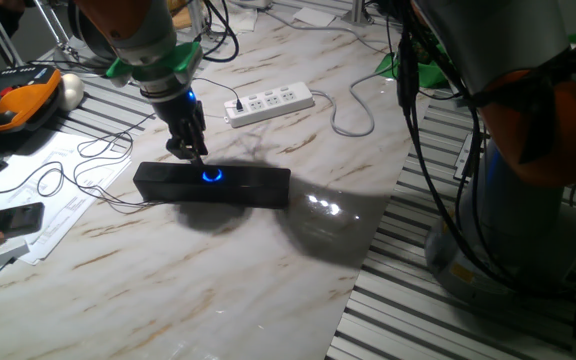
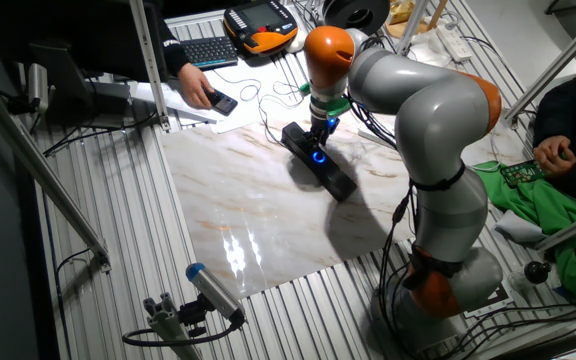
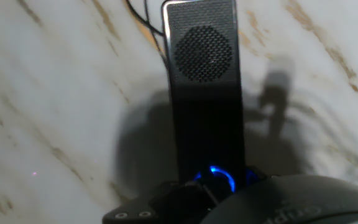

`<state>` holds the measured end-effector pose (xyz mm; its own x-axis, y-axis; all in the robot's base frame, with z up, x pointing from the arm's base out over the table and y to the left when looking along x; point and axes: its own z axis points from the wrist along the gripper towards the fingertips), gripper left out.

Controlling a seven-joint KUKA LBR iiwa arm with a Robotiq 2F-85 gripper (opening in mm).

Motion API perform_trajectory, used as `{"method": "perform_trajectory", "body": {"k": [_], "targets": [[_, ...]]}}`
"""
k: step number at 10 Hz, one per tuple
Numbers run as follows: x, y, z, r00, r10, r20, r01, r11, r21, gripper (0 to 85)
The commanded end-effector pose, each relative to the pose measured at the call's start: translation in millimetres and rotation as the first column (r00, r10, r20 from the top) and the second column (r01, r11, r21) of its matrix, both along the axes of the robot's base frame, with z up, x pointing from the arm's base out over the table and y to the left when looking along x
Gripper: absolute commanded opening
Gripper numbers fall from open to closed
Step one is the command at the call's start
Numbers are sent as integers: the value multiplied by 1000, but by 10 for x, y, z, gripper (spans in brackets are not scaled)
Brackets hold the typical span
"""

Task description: Turn the knob to increase the volume of the speaker

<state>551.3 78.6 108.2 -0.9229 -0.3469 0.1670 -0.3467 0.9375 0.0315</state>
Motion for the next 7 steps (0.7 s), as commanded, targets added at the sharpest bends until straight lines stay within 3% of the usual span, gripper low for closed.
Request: {"method": "perform_trajectory", "body": {"k": [1,2,3,4,5,7], "targets": [[-5,-2,5,999,32,-2,-32,999,10,340],[-13,-10,21,997,71,-4,-71,997,18,340],[-26,-18,36,996,85,-15,-84,995,55,340],[-48,-19,49,996,86,-32,-83,994,75,340],[-86,-5,46,996,85,-28,-84,995,56,340],[-120,-43,-10,996,86,-31,-83,994,70,340]]}}
